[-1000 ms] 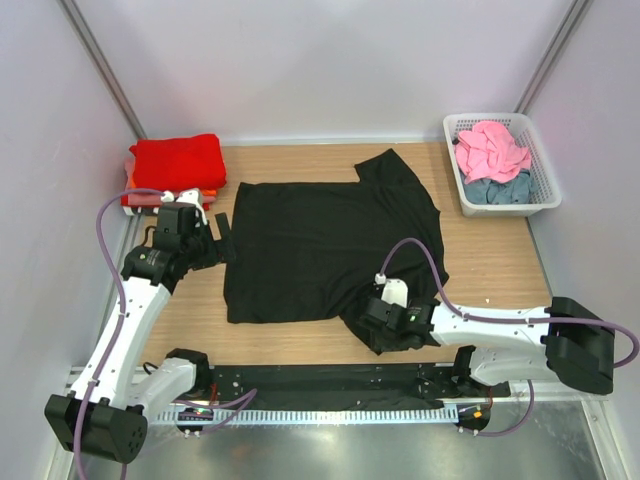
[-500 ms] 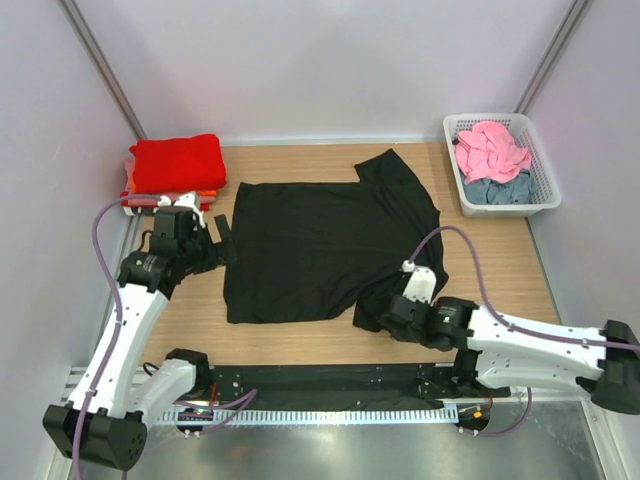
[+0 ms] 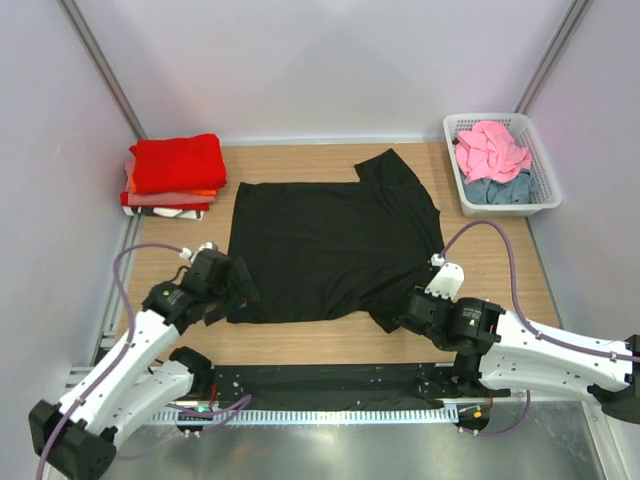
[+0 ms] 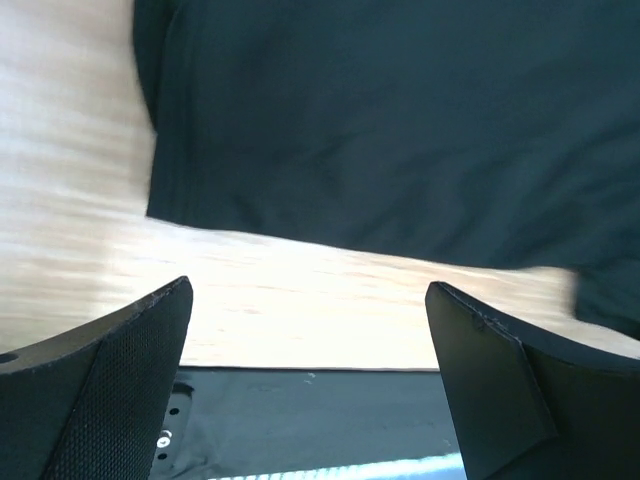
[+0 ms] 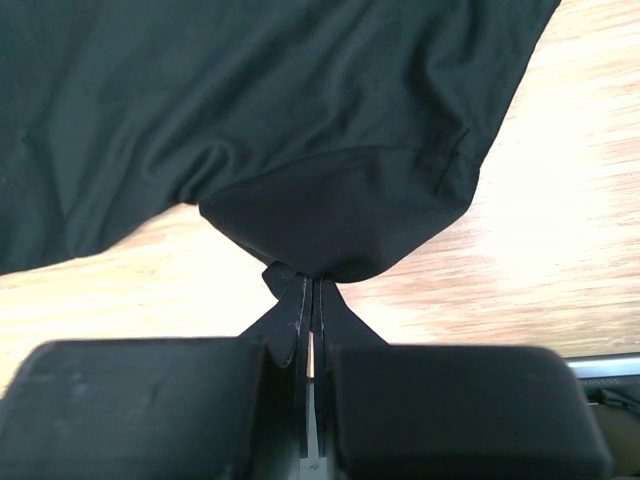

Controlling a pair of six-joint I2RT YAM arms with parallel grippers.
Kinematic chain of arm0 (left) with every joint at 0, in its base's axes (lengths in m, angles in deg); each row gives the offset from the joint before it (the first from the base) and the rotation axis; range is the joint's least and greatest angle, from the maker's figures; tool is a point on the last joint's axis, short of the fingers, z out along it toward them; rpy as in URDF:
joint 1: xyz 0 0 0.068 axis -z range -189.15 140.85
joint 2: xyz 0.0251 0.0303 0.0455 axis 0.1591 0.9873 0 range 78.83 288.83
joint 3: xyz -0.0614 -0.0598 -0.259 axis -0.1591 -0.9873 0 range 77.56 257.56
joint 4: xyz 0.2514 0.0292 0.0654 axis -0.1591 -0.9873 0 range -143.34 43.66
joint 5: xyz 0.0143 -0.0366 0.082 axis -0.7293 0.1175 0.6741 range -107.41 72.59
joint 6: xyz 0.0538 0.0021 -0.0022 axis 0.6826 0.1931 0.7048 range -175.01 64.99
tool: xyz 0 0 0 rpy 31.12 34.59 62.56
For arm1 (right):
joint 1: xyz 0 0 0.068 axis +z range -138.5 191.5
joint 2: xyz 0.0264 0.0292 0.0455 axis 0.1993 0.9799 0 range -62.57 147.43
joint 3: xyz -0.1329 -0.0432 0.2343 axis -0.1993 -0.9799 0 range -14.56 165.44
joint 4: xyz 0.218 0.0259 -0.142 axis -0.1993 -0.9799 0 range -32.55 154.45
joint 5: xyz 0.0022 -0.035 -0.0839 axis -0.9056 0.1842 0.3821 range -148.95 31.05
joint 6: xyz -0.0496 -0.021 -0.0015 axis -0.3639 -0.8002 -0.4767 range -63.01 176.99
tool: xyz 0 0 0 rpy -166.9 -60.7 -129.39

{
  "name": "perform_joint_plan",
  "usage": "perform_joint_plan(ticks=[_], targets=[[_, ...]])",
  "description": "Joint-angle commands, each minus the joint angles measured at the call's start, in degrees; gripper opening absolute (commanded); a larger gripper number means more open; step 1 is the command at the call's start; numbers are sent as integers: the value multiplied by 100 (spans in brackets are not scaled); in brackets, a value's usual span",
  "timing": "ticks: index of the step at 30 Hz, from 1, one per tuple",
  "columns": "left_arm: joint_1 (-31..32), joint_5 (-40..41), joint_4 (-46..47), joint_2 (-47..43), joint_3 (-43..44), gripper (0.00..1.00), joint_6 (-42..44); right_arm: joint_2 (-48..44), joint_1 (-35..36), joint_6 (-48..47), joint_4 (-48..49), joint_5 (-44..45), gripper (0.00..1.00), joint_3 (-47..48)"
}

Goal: Fold and stack the t-shirts
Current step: Fold the tshirt

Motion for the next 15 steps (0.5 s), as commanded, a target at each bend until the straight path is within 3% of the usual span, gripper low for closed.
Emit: perform_joint_plan(ticks=[1, 8, 15], targets=[[343, 906, 276, 143, -423, 100, -1032, -61, 30, 344, -17, 556, 1, 21], [343, 1442, 524, -138, -1268, 88, -1411, -596, 30, 381, -159, 707, 1, 4], [343, 1610, 708, -103, -1558, 66, -1552, -589, 30, 293, -106, 706, 1, 21]])
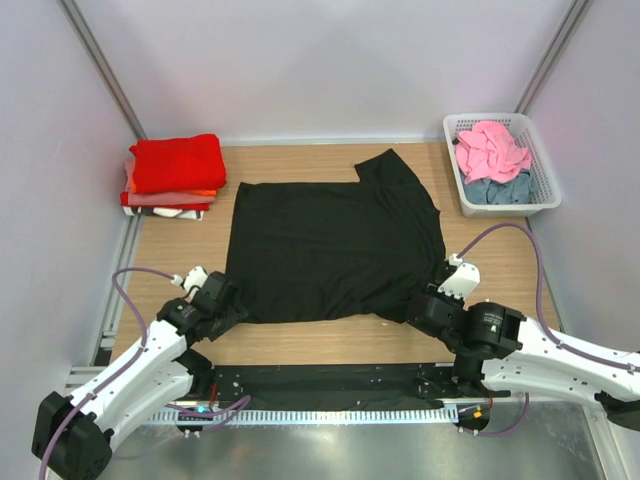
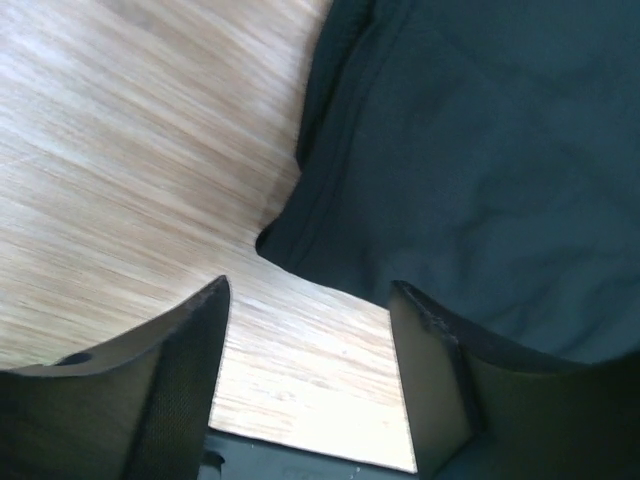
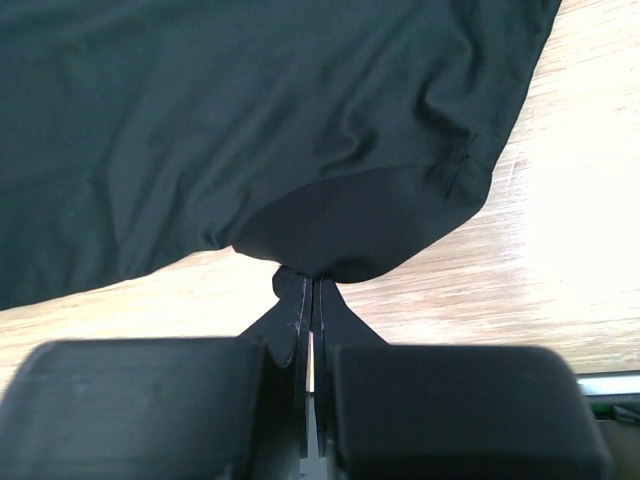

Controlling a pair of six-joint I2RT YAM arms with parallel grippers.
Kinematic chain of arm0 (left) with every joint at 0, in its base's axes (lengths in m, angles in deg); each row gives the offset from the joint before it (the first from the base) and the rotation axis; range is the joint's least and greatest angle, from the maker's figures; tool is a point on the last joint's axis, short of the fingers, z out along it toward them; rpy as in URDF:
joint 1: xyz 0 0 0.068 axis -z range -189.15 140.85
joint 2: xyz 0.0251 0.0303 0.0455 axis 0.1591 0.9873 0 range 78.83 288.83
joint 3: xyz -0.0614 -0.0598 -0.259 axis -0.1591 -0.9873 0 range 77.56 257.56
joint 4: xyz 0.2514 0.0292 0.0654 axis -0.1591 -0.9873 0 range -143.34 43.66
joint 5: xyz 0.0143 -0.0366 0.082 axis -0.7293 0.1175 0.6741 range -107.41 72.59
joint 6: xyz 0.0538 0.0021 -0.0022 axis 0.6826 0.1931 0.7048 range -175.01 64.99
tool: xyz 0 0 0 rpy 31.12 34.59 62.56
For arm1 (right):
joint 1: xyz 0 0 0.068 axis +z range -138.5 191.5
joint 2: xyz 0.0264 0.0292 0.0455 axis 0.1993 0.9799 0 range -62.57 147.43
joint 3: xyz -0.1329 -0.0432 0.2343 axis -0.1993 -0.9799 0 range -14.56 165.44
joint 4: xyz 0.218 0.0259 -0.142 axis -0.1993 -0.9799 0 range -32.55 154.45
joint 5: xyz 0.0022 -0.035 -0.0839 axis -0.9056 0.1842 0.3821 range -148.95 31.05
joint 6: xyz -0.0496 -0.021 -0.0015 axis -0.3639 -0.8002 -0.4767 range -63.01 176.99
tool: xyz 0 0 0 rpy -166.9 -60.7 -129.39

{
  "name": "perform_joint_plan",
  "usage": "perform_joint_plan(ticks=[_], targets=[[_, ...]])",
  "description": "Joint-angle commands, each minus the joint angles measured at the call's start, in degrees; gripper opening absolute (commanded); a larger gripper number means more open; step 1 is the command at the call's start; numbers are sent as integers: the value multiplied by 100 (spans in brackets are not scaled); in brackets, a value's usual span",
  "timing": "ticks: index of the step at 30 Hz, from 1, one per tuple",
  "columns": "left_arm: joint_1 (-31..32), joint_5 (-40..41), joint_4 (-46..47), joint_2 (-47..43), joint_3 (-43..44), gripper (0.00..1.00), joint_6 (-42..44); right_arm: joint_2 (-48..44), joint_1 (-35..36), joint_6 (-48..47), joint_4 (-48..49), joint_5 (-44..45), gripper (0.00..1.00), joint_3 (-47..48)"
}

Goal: Fold and stack the t-shirts
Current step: Fold the tshirt

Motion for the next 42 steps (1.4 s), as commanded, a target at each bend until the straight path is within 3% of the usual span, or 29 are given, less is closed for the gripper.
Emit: perform_joint_plan(ticks=[1, 4, 12, 18, 21, 25, 35, 42], targets=[[22, 399, 278, -35, -168, 62, -232, 127, 30, 109, 12, 359, 1, 39], [22, 487, 287, 8, -221, 52, -223, 127, 30, 144, -14, 377, 1, 56], [22, 671, 480, -35, -361, 47, -135, -93, 30, 250, -58, 438, 1, 30], [22, 777, 708, -115, -476, 36, -47, -189, 30, 285, -76, 473, 1, 21], [22, 821, 796, -62, -458, 24, 5, -207, 30, 285, -67, 464, 1, 12], [22, 847, 963, 8, -432, 0, 93, -190, 30, 294, -58, 438, 1, -5], [22, 672, 419, -413, 147, 0, 445, -50, 30, 65, -5, 613, 1, 205], [22, 478, 243, 139, 1113, 0, 858, 354, 30, -233, -322, 1360, 1, 935]])
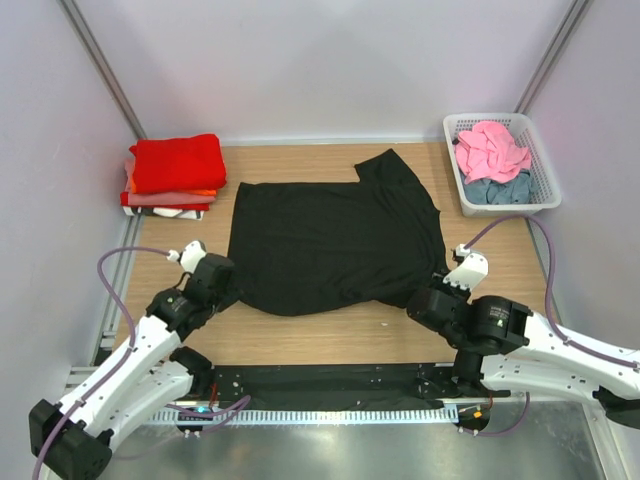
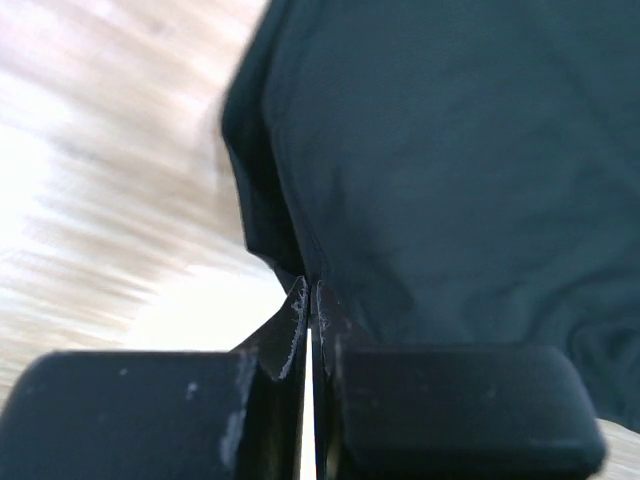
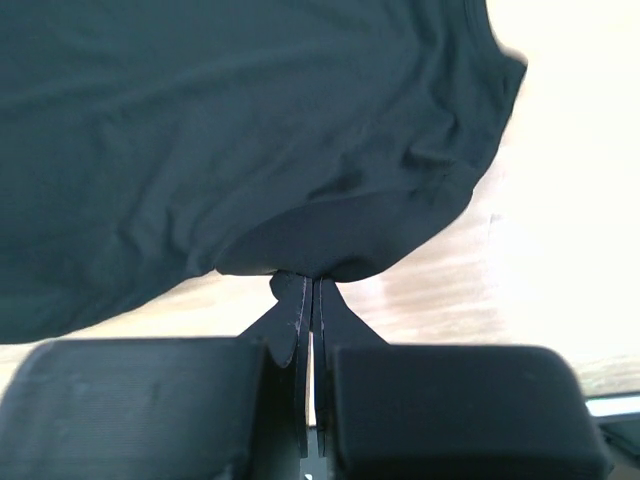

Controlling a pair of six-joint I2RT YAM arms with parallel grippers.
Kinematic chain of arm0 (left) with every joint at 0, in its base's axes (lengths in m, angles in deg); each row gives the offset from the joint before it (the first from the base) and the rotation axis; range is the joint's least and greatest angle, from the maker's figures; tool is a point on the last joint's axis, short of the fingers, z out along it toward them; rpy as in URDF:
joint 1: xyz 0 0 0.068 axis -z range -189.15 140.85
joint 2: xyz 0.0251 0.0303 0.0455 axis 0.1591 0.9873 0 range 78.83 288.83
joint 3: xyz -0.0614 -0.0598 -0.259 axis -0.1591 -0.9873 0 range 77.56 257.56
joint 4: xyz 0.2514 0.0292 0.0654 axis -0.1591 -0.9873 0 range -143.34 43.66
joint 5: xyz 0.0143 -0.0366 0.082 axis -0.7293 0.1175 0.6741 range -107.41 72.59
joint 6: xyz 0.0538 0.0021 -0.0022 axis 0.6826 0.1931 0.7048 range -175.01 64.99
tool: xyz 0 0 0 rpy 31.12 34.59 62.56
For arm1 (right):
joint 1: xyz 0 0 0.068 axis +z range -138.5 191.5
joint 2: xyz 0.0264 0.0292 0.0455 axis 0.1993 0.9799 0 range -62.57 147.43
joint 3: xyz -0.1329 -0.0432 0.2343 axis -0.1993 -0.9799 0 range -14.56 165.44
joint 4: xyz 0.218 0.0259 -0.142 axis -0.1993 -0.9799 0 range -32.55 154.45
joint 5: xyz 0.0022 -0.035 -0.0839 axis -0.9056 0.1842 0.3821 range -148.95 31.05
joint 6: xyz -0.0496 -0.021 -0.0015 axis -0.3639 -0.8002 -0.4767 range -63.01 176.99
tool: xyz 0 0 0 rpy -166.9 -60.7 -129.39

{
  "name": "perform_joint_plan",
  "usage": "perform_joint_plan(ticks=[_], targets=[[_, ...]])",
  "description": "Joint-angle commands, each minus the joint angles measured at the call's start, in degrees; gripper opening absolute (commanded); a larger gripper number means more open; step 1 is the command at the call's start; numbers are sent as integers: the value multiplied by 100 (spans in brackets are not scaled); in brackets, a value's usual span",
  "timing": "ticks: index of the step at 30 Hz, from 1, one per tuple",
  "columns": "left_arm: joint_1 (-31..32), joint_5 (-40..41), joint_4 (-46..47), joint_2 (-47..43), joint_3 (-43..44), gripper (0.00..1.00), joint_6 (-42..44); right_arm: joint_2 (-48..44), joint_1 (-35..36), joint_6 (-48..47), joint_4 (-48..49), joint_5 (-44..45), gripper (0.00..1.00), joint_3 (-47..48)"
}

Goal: Fold and stack the t-shirts
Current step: Fold the tshirt

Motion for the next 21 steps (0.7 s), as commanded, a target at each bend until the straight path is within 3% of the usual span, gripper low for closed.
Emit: perform_joint_plan(ticks=[1, 5, 12, 16, 18, 21], targets=[[22, 50, -113, 313, 544, 0, 325, 189, 21, -224, -40, 801, 1, 548], [-22, 138, -87, 620, 1010, 0, 588, 505, 21, -567, 21, 1082, 1, 830], [-548, -283, 132, 1297, 1765, 0, 1089, 892, -197, -1989, 838, 1294, 1, 1146], [-865, -565, 264, 1701, 1986, 0, 1291, 1357, -996, -3262, 1638, 507, 1, 1252], [-1006, -722, 396, 1824, 2056, 0, 1318, 1463, -1627, -3616, 2032, 57, 1, 1252], [-1085, -785, 510, 2097, 2170, 0, 1388, 1552, -1991, -4082, 2489, -472, 1, 1235]])
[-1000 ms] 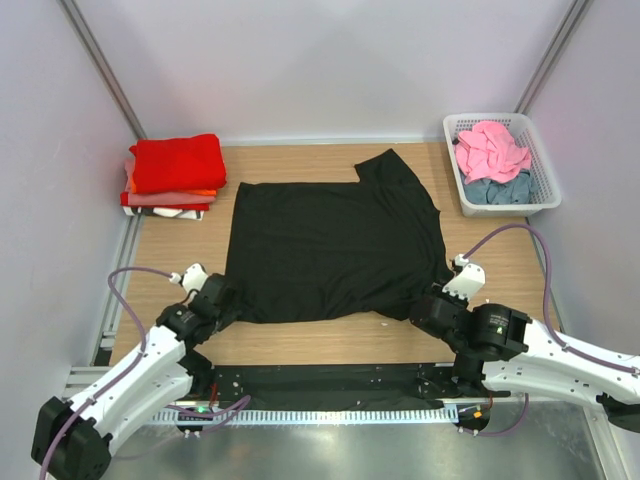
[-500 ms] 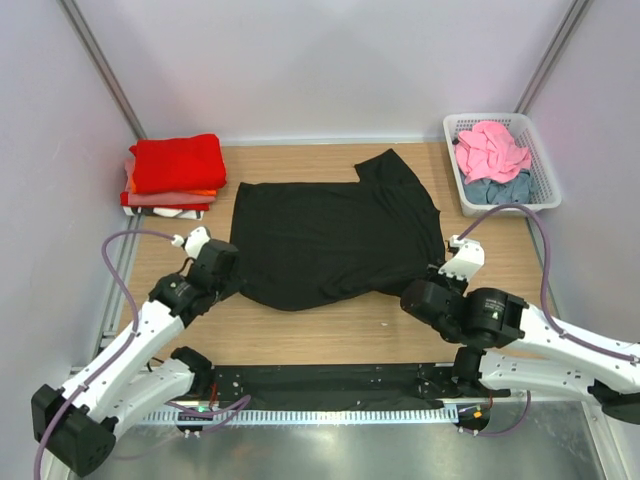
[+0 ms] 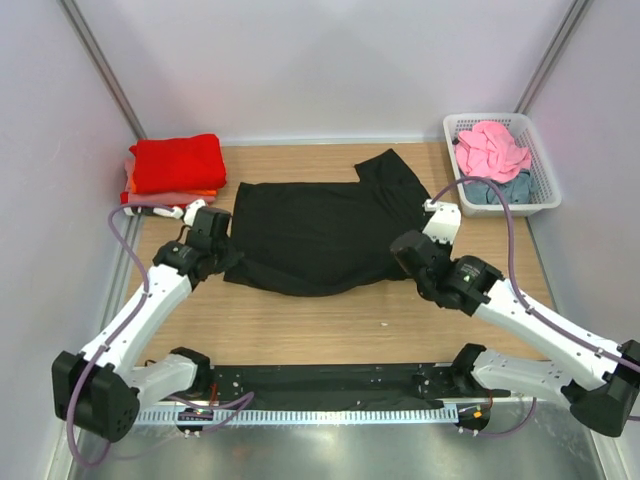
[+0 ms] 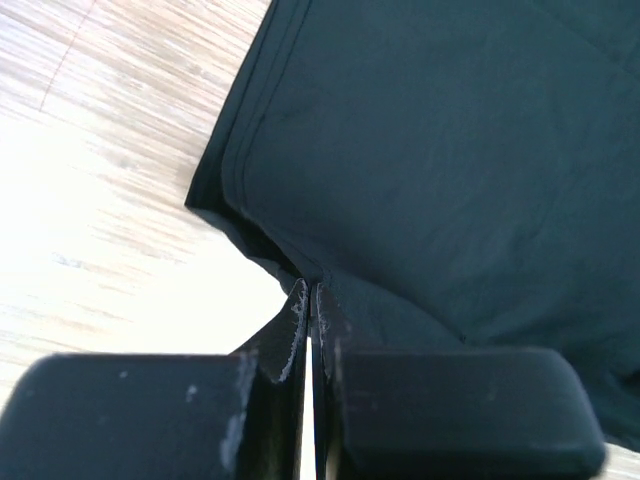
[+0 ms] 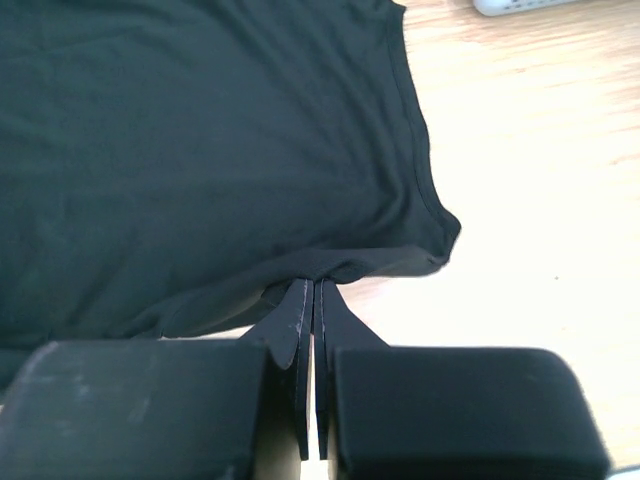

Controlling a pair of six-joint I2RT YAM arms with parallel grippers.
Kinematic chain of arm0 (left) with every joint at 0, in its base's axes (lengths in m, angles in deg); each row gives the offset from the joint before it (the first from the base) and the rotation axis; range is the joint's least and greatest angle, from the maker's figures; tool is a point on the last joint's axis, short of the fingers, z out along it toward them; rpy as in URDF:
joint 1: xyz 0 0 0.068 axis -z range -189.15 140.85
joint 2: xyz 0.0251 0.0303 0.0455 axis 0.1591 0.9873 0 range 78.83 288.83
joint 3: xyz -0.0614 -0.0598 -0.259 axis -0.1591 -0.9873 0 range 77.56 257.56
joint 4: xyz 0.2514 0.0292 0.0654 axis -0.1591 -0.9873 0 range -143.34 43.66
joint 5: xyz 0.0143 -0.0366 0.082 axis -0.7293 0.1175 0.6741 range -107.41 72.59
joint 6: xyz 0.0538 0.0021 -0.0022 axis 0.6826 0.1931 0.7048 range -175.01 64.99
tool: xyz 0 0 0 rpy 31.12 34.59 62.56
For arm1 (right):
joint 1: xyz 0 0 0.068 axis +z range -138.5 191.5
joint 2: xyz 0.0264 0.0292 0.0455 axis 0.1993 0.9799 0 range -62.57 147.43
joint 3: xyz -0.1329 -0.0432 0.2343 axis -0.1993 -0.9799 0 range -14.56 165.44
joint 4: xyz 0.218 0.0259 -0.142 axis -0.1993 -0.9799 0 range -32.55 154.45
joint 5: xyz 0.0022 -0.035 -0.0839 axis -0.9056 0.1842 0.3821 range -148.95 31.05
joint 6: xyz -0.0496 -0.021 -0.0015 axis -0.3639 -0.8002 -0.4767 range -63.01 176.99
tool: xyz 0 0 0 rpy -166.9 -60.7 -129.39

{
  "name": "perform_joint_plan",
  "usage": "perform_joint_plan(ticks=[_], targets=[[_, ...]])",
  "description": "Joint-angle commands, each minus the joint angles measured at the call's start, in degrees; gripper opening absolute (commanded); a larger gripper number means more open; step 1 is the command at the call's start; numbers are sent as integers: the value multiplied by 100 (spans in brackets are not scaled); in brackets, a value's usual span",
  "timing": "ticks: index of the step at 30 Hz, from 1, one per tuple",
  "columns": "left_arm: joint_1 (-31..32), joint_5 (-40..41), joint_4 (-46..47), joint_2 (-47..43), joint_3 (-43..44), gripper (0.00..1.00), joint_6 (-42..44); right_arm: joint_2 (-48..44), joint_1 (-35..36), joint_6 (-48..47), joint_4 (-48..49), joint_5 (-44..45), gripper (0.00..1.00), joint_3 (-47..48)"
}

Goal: Fold and stack the t-shirts
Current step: Fold the tshirt

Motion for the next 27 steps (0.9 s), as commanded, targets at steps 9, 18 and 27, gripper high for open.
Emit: perform_joint_plan(ticks=[9, 18, 27], targets=[[-396, -234, 338, 1089, 886, 0, 568, 959, -1176, -1457, 1354, -1370, 1, 583], [-634, -243, 505, 1810, 1141, 0, 718, 1733, -1844, -1589, 1698, -1749, 1, 732], [-775, -305, 663, 2637, 1405, 0, 744, 2691, -2266, -1721, 1970, -1977, 1, 1022]])
